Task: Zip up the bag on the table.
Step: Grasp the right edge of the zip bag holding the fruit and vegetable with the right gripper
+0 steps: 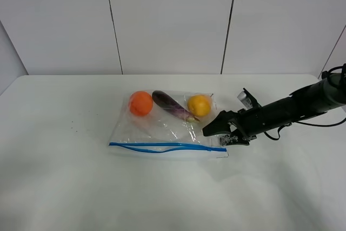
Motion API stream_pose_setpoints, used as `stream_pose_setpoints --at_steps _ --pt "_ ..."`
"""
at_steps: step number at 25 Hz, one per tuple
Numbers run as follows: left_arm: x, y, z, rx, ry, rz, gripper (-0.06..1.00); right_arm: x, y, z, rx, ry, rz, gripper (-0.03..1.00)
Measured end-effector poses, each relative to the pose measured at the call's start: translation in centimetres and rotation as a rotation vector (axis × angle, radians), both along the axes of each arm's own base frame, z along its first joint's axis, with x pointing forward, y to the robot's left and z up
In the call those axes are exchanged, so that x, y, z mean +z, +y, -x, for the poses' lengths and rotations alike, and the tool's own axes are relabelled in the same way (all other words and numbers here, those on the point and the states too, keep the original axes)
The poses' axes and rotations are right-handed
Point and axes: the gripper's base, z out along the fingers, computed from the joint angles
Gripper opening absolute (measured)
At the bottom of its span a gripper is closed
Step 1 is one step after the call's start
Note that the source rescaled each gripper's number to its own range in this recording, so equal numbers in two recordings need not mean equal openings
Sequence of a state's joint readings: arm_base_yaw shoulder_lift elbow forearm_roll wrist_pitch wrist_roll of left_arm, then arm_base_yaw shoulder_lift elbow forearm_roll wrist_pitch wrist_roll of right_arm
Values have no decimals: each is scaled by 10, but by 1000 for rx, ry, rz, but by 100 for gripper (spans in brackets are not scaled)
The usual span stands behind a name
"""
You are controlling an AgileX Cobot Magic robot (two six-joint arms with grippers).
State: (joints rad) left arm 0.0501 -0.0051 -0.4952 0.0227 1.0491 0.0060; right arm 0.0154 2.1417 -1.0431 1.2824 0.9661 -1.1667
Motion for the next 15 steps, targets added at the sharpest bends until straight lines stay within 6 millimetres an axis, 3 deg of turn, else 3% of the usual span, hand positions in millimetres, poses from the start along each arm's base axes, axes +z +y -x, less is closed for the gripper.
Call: stream_pose_setpoints --at_steps 3,8,12,15 --pt "0 0 0 0 0 0 96 -3 0 1 6 8 5 97" --pt "0 0 0 0 0 0 96 -3 0 1 11 13 10 74" --pt "0 0 0 0 0 0 96 -3 0 2 5 27 8 41" --pt "0 0 0 0 0 0 96 -3 0 2 6 33 6 10"
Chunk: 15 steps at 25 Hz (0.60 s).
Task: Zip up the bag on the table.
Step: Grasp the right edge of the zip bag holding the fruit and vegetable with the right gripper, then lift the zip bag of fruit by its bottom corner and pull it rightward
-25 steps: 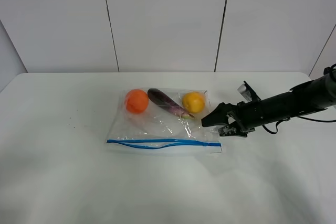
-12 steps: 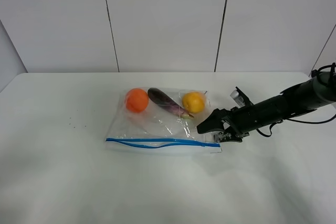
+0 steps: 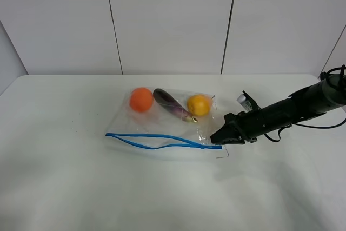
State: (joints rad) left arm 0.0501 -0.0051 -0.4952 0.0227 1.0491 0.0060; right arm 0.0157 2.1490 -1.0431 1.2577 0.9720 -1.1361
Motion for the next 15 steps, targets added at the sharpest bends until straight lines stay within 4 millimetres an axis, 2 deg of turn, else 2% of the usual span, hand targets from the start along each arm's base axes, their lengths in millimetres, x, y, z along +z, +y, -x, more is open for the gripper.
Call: stream_pose_setpoints --at_steps 1,2,15 --pt "0 0 0 0 0 0 96 0 0 0 4 1 -3 2" --pt "0 0 0 0 0 0 96 0 0 1 8 2 -3 0" --pt "0 0 0 0 0 0 96 2 1 4 44 20 -24 0"
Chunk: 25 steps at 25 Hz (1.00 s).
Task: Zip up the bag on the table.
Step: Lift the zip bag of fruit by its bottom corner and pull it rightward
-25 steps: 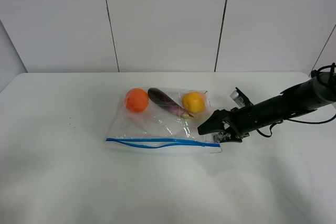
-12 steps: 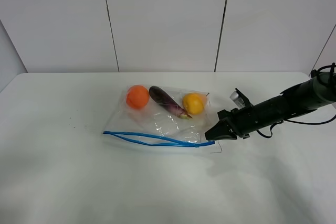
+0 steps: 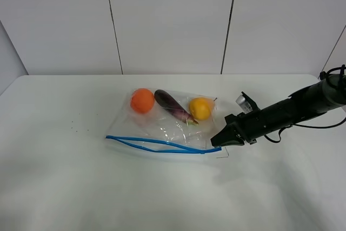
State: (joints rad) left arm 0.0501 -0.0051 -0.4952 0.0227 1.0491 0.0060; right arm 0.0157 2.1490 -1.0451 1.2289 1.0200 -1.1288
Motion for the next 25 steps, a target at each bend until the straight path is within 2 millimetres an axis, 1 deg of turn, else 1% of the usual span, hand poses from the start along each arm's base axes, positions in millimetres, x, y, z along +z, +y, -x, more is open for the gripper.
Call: stream_pose_setpoints --at_steps 5,11,18,25 --pt "0 0 0 0 0 0 96 4 3 2 14 22 -51 0" --pt "0 0 0 0 0 0 96 12 7 5 23 59 -151 0" --pt "0 0 0 3 0 5 96 17 9 3 -18 88 -198 0" --pt "0 0 0 0 0 0 96 37 10 -1 -45 38 -221 0"
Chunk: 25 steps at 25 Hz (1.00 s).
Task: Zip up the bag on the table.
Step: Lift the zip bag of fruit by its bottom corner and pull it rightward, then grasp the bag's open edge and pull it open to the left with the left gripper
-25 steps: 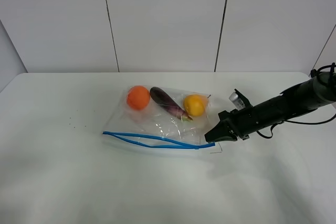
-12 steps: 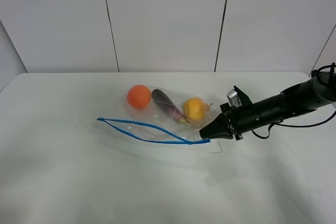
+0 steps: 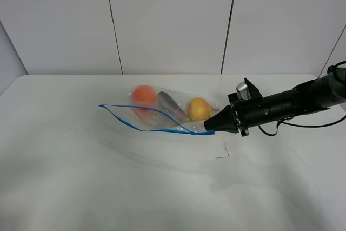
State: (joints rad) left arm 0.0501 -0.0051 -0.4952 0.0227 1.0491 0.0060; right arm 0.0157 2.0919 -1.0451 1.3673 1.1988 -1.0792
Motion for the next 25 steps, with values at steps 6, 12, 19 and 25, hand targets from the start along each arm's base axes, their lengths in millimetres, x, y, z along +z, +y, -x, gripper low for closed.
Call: stream_pose_setpoints --at_steps 6,12,19,25 --pt "0 0 0 0 0 0 96 2 0 0 -6 5 -2 0" --pt "0 0 0 0 0 0 96 2 0 0 -6 6 -2 0" --pt "0 0 0 0 0 0 96 2 0 0 -9 13 -3 0" --pt "0 0 0 0 0 0 96 2 0 0 -13 22 -3 0"
